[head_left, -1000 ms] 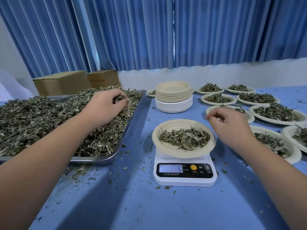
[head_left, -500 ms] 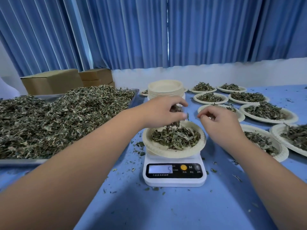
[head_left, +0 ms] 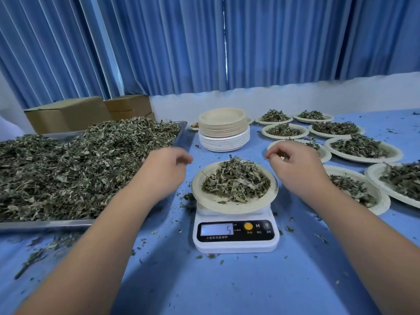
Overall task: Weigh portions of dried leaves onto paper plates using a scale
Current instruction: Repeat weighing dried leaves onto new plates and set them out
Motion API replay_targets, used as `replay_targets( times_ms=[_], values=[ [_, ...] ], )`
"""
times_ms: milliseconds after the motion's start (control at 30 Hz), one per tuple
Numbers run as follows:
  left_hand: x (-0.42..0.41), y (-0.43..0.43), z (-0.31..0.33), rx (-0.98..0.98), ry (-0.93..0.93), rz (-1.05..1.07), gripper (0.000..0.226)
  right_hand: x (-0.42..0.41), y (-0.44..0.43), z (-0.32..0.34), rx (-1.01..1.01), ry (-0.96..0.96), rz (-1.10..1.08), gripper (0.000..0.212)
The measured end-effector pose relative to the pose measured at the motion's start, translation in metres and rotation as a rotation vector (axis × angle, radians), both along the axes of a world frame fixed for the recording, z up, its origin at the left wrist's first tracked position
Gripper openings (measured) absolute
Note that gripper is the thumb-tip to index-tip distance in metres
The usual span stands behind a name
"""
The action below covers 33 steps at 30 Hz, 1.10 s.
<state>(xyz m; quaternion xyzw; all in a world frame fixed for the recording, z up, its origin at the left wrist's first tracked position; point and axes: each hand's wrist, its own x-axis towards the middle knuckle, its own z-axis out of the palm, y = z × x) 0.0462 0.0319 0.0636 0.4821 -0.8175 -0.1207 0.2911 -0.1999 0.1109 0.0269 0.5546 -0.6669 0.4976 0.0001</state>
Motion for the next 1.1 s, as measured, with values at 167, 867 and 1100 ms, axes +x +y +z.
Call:
replay_targets(
  times_ms=[167, 867, 1100],
  values=[
    [0.005, 0.000, -0.032, 0.167, -0.500, -0.118, 0.029, -0.003, 0.001, 0.000, 0.011, -0.028, -0.009, 0.019],
    [0.010, -0.005, -0.050, 0.054, -0.332, -0.196, 0.010, -0.003, 0.002, -0.002, -0.012, 0.007, -0.033, 0.019],
    [0.007, -0.009, -0.056, 0.080, -0.247, -0.117, 0.013, -0.004, 0.003, -0.003, -0.002, 0.007, -0.030, 0.019]
  ],
)
